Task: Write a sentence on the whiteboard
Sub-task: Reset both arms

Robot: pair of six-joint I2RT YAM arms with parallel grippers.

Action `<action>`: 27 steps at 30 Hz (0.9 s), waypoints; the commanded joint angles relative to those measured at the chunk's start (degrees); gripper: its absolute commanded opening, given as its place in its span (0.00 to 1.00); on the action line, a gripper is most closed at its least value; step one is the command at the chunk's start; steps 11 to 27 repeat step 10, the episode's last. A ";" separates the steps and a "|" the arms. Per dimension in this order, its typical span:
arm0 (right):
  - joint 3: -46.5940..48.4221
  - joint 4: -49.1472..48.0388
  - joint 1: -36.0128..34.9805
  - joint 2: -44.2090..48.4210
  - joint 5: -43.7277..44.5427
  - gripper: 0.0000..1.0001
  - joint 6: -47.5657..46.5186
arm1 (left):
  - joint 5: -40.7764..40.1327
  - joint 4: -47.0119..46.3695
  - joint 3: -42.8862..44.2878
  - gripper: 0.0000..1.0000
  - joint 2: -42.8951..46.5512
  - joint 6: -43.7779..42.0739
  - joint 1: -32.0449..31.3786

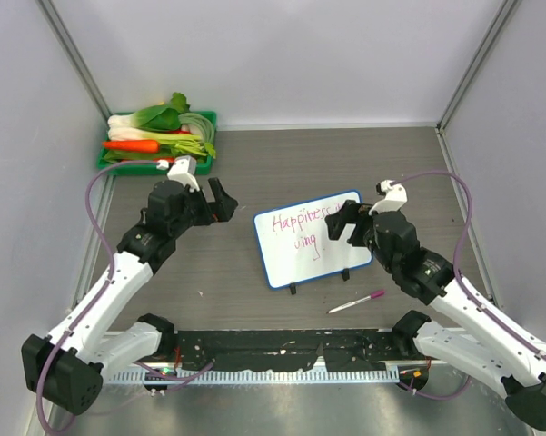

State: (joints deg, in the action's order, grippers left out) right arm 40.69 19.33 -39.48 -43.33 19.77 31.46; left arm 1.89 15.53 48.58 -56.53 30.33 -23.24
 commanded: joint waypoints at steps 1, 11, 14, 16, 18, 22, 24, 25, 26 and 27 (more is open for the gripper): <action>4.13 -5.70 0.20 -0.61 5.79 0.99 -5.27 | -8.12 1.26 2.40 1.00 0.46 -4.31 -0.22; -6.12 -25.15 0.29 7.45 30.65 0.99 -17.89 | -15.15 -6.11 -3.92 1.00 5.46 -9.22 -0.22; -6.12 -25.15 0.29 7.45 30.65 0.99 -17.89 | -15.15 -6.11 -3.92 1.00 5.46 -9.22 -0.22; -6.12 -25.15 0.29 7.45 30.65 0.99 -17.89 | -15.15 -6.11 -3.92 1.00 5.46 -9.22 -0.22; -6.12 -25.15 0.29 7.45 30.65 0.99 -17.89 | -15.15 -6.11 -3.92 1.00 5.46 -9.22 -0.22; -6.12 -25.15 0.29 7.45 30.65 0.99 -17.89 | -15.15 -6.11 -3.92 1.00 5.46 -9.22 -0.22; -6.12 -25.15 0.29 7.45 30.65 0.99 -17.89 | -15.15 -6.11 -3.92 1.00 5.46 -9.22 -0.22; -6.12 -25.15 0.29 7.45 30.65 0.99 -17.89 | -15.15 -6.11 -3.92 1.00 5.46 -9.22 -0.22; -6.12 -25.15 0.29 7.45 30.65 0.99 -17.89 | -15.15 -6.11 -3.92 1.00 5.46 -9.22 -0.22; -6.12 -25.15 0.29 7.45 30.65 0.99 -17.89 | -15.15 -6.11 -3.92 1.00 5.46 -9.22 -0.22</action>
